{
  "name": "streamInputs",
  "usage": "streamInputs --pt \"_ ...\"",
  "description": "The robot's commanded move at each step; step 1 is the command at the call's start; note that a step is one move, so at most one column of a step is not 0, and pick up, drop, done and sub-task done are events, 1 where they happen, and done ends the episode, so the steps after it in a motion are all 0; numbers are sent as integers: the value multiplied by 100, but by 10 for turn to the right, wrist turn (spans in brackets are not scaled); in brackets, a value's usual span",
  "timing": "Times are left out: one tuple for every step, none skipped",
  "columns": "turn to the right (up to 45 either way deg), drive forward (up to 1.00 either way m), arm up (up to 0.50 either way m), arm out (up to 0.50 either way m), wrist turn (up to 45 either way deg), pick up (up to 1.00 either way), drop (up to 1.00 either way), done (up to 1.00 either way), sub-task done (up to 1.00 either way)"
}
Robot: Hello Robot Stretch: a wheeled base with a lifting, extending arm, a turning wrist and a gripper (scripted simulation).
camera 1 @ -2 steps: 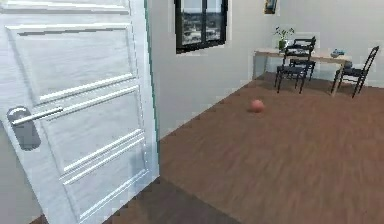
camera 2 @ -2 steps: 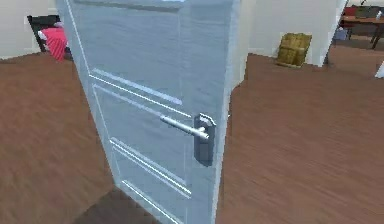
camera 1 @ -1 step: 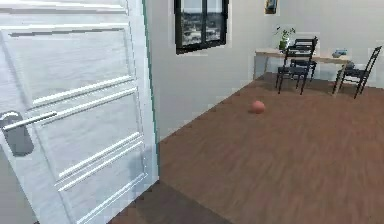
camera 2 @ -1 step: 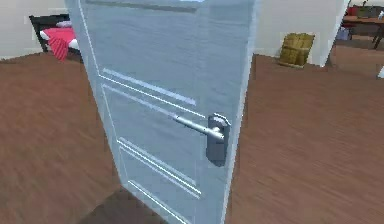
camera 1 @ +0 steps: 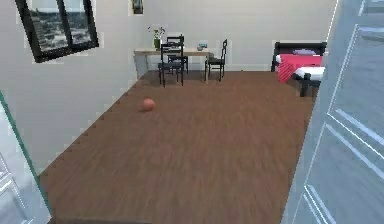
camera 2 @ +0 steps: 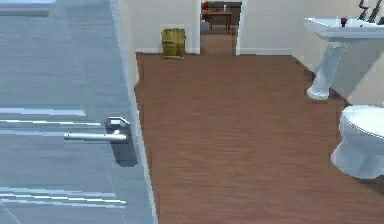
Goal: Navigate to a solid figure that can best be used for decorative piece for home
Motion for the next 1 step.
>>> streamInputs --pt "0 60 0 0 0 0 0 0 0"
